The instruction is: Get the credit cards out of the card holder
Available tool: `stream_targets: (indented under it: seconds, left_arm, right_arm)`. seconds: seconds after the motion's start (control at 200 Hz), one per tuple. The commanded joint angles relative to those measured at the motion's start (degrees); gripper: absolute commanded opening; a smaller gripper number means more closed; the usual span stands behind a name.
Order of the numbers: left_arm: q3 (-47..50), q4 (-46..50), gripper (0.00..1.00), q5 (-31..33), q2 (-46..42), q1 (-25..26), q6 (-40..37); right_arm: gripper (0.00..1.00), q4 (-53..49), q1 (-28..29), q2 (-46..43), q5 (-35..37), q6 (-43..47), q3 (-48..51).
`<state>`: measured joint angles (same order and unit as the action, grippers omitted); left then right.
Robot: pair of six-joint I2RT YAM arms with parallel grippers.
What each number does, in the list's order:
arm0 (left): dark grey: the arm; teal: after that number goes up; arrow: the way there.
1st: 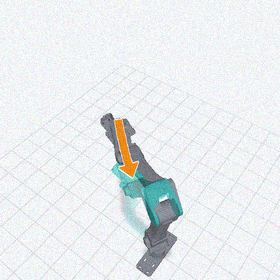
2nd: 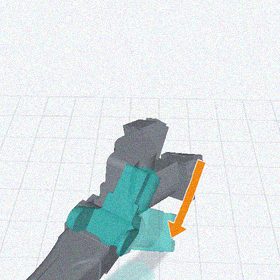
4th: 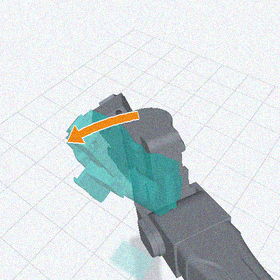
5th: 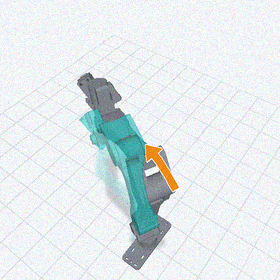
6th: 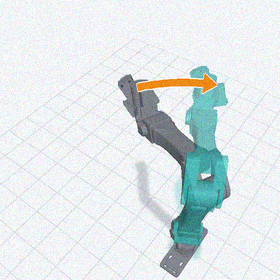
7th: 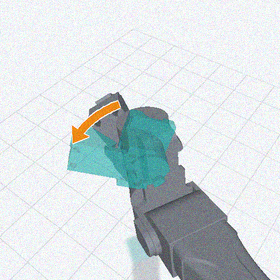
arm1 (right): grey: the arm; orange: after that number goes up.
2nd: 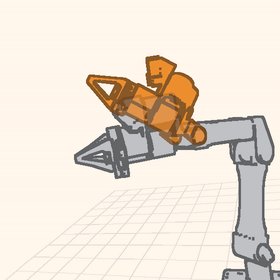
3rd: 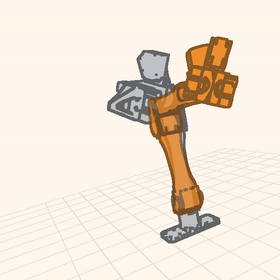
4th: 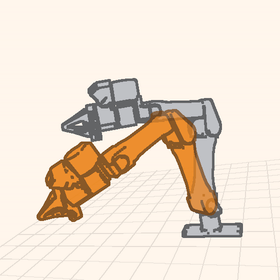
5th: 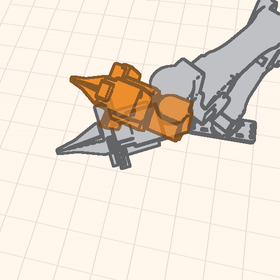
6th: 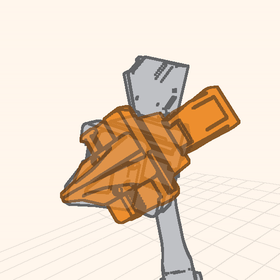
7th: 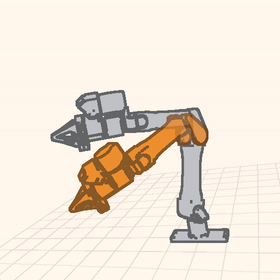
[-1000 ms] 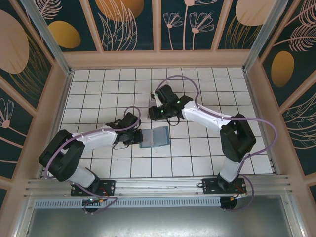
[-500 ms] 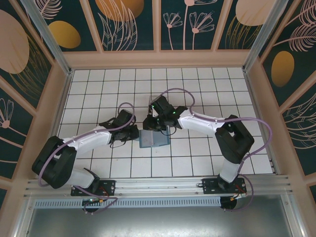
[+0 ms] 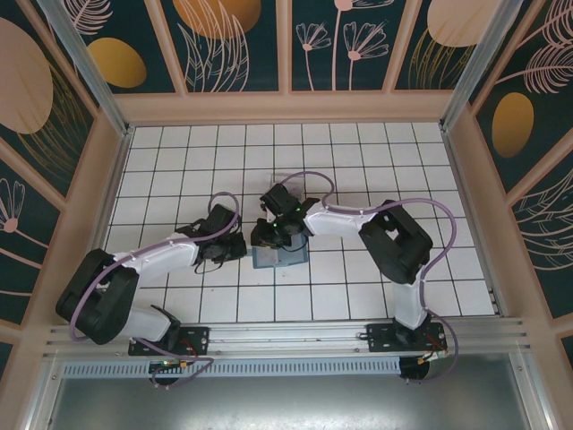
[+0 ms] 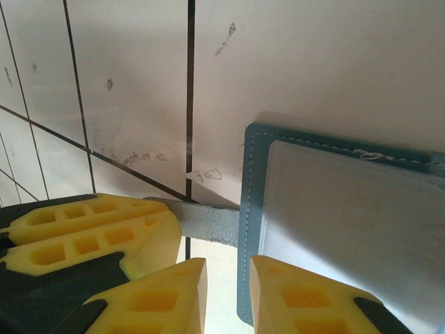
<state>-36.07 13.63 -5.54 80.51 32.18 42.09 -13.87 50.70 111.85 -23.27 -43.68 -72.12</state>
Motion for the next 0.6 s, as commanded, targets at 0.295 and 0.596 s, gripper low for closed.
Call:
stream_targets:
  seconds: [0.295, 0.596]
  left_arm:
    - [1.5, -0.3, 0.13, 0.1, 0.1, -0.6, -0.9]
    - [1.3, -0.1, 0.13, 0.1, 0.5, -0.6, -1.5]
  right_arm:
    - [0.25, -4.2, 0.9, 4.2, 1.9, 0.3, -3.5]
    - [0.35, -14.9, 1.1, 4.7, 10.0, 3.2, -6.4]
